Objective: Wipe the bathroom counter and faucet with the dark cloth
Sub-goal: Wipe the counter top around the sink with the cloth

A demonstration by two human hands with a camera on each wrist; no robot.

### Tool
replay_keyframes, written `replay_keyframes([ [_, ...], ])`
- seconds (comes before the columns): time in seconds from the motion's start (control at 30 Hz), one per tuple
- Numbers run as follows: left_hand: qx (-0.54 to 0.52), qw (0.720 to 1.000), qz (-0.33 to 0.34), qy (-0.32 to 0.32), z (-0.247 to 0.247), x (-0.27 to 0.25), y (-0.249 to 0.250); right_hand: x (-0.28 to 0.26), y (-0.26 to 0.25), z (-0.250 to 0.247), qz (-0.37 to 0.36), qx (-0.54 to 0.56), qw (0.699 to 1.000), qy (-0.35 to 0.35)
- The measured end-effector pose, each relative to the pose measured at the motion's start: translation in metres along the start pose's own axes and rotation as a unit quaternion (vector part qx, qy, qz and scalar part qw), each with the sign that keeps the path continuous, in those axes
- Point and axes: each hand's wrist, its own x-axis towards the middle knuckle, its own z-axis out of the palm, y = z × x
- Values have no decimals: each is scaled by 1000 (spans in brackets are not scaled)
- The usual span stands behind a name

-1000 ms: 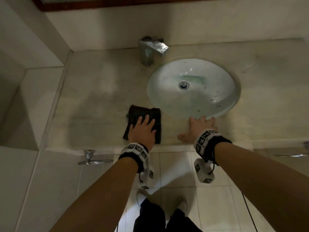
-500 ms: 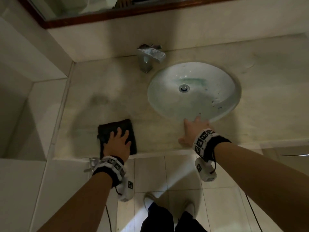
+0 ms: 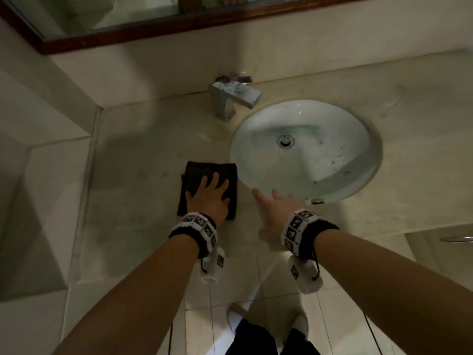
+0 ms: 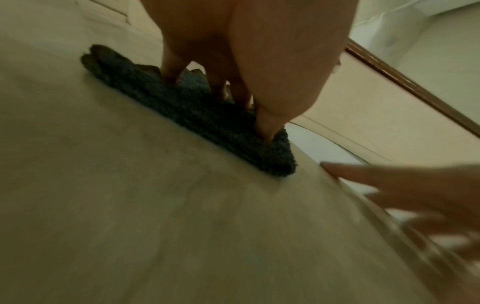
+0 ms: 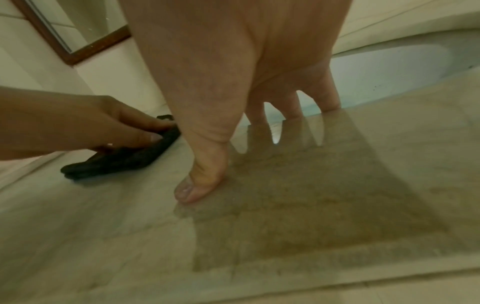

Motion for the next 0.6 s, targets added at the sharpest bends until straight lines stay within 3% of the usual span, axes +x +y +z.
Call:
replay_keyframes([
  [0.13,-25,999,-22,0,-20,35,-8,2,1,1,6,11,1000,-6],
  [0.27,-15,999,-27,12,-15,31,-9,5,1,0,5,12,1000,-3],
  [0.47,-9,998,-13,63,27,-34,-2,3,-2,-7,-3,18,1000,-14],
  [0.6,19,998,-12,56,56,-82,1,-2,-4,-4,2,24,1000,-16],
])
